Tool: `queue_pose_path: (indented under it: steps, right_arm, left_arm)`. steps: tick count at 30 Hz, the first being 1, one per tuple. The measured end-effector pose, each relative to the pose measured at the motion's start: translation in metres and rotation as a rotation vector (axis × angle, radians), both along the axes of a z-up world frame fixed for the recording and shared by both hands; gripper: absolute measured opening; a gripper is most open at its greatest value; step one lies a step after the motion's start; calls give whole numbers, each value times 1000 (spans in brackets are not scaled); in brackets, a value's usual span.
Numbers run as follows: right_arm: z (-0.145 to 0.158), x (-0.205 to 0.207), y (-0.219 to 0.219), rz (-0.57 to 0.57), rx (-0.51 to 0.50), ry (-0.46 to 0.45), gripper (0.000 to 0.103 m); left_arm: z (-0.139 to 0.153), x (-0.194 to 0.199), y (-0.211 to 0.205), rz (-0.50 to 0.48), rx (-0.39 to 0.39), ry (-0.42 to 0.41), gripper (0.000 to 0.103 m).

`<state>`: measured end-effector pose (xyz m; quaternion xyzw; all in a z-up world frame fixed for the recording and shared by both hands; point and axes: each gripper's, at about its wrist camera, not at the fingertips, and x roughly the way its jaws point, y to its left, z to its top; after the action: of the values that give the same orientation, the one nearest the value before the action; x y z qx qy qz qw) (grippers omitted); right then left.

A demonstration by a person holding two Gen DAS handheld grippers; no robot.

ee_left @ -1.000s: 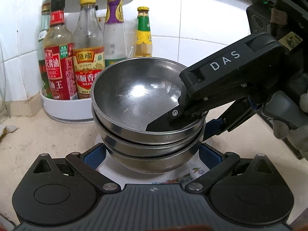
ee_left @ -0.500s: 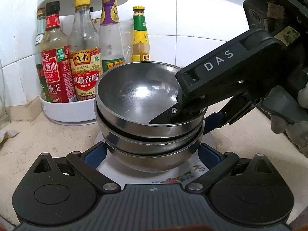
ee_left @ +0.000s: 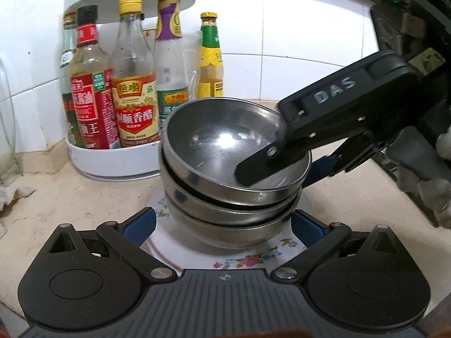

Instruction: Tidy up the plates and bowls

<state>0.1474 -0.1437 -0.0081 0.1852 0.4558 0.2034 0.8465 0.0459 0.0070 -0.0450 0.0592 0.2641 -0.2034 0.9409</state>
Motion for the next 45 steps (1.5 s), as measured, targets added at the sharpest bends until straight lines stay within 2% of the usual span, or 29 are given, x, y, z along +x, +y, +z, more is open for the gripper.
queue_pose_path:
  steps: [4,11,15,20,24,28,39,45]
  right_arm:
    - [10,-12,-4,-33,-23,-42,70]
    - [40,-62,4,-68,-77,-236,75]
    - [51,-85,16,-70,-75,-295,75]
    - [62,-101,30,-61,-78,-369,75]
    - [74,-104,36,-58,-72,-435,75]
    - [83,-103,34,-82,-93,-471,76]
    - [96,-113,7,-78,-80,-499,78]
    - [97,-119,-5,-78,-67,-506,78]
  left_arm:
    - [6,-6,7,20,-1,17,103]
    - [22,-18,25,71,-27,13,103]
    - [32,-18,35,118,-50,23,103]
    - [50,-17,42,226,-76,-5,103]
    - [65,-14,38,324,-40,-59,103]
    - [78,-11,33,380,-63,-74,103]
    - [84,-14,1,412,-73,-62,103]
    - [88,-21,-11,436,-40,-88,103]
